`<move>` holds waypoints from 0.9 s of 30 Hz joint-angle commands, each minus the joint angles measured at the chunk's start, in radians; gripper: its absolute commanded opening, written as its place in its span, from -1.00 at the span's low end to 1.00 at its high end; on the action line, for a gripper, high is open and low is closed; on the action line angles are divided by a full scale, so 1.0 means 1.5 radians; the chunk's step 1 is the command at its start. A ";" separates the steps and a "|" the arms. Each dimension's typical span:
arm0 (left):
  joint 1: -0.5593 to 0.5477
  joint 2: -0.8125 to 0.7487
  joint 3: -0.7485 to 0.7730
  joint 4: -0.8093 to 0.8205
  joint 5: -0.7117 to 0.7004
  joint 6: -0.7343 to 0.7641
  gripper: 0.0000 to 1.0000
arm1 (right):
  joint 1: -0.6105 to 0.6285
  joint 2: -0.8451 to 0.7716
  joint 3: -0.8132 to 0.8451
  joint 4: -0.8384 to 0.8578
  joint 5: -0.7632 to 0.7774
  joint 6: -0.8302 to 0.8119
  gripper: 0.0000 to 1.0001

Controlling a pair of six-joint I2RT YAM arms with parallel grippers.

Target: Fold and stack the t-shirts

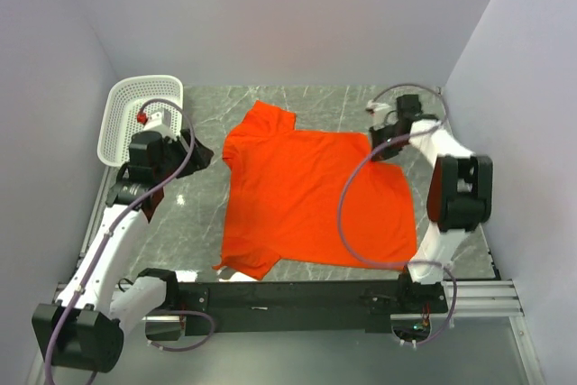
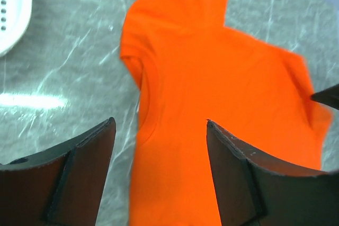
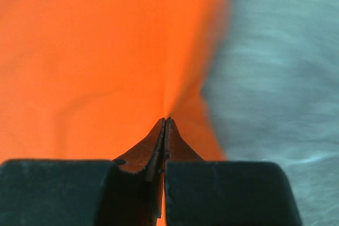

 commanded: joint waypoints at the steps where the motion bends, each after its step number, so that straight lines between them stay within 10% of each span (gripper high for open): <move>1: 0.003 -0.052 -0.034 0.004 0.014 0.025 0.50 | 0.140 -0.196 -0.127 -0.027 -0.028 -0.138 -1.00; 4: 0.005 -0.078 -0.053 0.007 0.019 0.027 0.51 | 0.271 -0.257 -0.237 -0.031 0.005 -0.152 -0.57; 5: 0.006 -0.082 -0.055 0.007 0.022 0.027 0.51 | 0.284 -0.262 -0.253 -0.026 0.011 -0.149 0.02; 8: 0.007 -0.088 -0.054 0.007 0.028 0.032 0.51 | 0.266 -0.280 -0.273 -0.004 0.036 -0.118 0.35; 27: 0.007 -0.084 -0.051 0.018 0.031 0.036 0.51 | 0.177 -0.044 -0.095 -0.004 -0.048 0.066 0.23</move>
